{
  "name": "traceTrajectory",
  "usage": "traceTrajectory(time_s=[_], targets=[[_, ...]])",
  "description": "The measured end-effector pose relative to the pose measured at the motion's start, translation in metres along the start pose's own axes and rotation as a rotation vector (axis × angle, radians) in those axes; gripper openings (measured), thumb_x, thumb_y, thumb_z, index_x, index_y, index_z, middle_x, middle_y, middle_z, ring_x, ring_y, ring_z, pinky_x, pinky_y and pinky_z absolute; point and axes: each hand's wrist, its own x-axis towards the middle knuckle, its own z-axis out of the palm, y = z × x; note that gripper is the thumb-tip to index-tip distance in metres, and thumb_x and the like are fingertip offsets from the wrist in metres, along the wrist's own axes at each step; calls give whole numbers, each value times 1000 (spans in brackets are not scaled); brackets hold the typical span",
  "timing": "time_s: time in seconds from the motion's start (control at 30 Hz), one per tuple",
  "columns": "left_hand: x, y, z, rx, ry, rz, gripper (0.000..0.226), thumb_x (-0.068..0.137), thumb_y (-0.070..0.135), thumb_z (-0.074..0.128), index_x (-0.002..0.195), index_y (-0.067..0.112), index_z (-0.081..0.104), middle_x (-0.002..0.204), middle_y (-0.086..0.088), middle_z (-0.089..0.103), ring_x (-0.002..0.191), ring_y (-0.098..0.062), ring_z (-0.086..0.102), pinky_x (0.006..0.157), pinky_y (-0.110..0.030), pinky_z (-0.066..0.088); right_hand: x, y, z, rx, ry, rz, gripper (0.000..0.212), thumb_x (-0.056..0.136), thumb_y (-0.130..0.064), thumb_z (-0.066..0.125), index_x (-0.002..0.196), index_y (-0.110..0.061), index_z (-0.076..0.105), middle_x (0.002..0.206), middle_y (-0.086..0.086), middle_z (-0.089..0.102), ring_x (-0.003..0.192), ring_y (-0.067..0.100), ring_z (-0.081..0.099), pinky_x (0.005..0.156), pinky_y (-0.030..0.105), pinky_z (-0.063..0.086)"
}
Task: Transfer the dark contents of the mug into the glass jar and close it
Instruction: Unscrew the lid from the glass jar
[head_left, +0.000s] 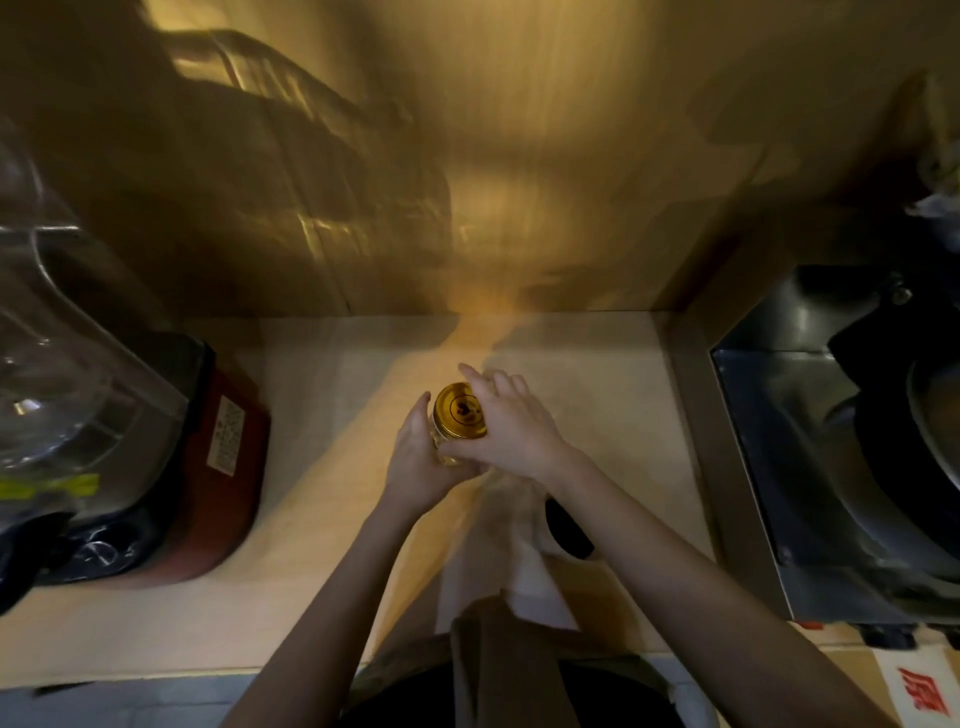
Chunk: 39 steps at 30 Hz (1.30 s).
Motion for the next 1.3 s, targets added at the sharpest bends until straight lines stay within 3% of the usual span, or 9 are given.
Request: traceTrajectory(time_s=[0.07,0.2,0.33,0.47,0.6,0.8,0.97,1.13,1.3], targets=[[6,-3,5,-25,11,-16,108,55,36,83,141,6,25,145,-14,39,133,-29,38,108,-40,35,6,1,2,-56,-35,-37,91,79,-53,65,148,-23,16,146,10,32,133,28,26,107,40,33],[8,-8,8,-102,80,-37,86,55,30,84,128,12,42,123,-7,57,105,-18,53,81,-26,40,13,6,-3,-16,-64,-104,82,78,-47,69,144,-23,28,139,7,42,127,25,31,105,38,35],[8,-11,5,-116,83,-13,90,53,38,84,128,14,41,124,-5,56,107,-16,52,81,-25,38,18,28,-19,436,-42,-46,74,71,-37,79,133,-23,43,130,5,50,119,21,43,101,37,42],[7,-12,6,-109,99,-18,90,50,37,85,127,15,43,126,-3,57,111,-14,50,85,-23,37,28,59,-25,892,38,235,81,68,-10,83,134,-15,37,120,7,50,96,16,54,77,23,47],[4,-12,7,-123,93,-33,90,47,39,82,126,18,45,116,12,51,108,-5,46,78,-13,31,37,86,-6,732,55,311,91,66,0,80,140,-14,28,120,6,41,102,21,49,81,27,42],[4,-17,9,-135,94,-50,88,50,33,85,126,24,43,118,14,51,110,-2,46,77,-2,32,45,106,28,453,-18,159,103,54,-17,85,141,-15,30,132,8,44,124,25,41,98,32,39],[2,-20,11,-140,85,-47,90,51,33,85,129,24,40,122,13,50,114,-2,44,85,-15,34,55,111,37,104,-117,93,98,63,-19,82,144,-18,27,144,4,40,131,26,33,108,32,31],[3,-21,10,-138,66,-38,89,54,29,85,130,24,40,121,14,49,113,-2,44,79,4,29,56,112,41,-90,-167,37,100,64,-30,81,145,-18,24,139,3,42,129,25,31,108,32,30],[3,-21,8,-126,37,-10,90,56,33,84,133,22,38,128,9,51,116,-5,45,87,-8,34,57,105,24,76,-200,135,92,69,-37,79,144,-15,30,146,8,37,135,31,22,112,37,25]])
